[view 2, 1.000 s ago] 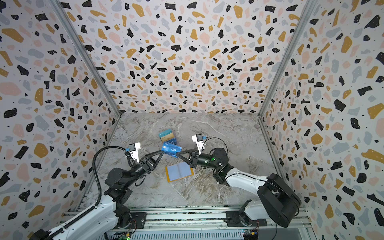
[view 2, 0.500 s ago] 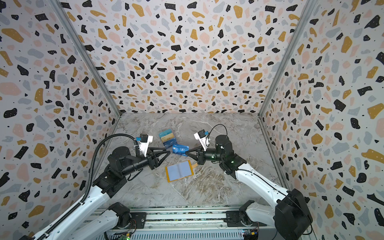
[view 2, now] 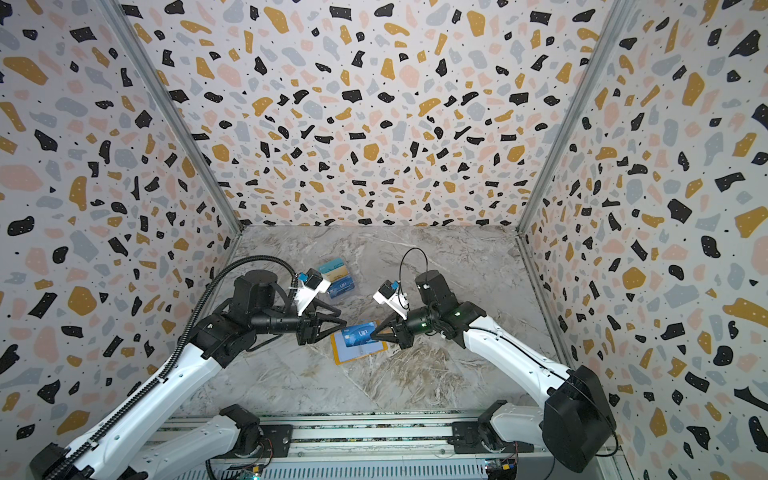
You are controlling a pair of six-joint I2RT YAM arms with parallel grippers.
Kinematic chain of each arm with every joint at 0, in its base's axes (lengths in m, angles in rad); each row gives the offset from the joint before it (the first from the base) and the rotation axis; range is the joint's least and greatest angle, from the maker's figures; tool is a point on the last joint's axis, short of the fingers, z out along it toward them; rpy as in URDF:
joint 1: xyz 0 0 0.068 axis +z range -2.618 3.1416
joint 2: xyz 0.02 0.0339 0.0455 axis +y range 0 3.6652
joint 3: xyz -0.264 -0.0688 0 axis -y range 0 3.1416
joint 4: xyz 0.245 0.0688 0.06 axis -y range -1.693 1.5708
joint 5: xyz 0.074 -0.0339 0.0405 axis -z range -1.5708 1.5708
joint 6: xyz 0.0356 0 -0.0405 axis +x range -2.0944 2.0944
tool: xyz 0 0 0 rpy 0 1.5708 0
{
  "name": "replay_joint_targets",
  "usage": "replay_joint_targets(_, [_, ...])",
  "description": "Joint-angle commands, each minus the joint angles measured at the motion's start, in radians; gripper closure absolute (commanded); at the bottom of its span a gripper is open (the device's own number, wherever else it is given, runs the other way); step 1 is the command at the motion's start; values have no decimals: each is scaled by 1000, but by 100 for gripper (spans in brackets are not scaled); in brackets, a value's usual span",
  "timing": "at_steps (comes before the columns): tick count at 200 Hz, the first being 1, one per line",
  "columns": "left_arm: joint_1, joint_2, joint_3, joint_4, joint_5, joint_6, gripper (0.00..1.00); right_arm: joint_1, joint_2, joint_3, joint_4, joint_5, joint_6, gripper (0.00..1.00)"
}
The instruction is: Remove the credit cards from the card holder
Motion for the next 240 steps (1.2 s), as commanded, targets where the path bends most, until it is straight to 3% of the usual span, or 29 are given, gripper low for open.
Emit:
replay_joint_targets(1, [5,8,38,-85,67,72,53,21,3,57,-92,-57,-104,100])
replay_joint_targets(64, [3,12,29,-137,110,110,59,53,47,117,-140,-82,-164,100])
replay_joint_targets(240, [3,25,-13,-121,154,121,70,75,49,130,-64,-70,-132,100])
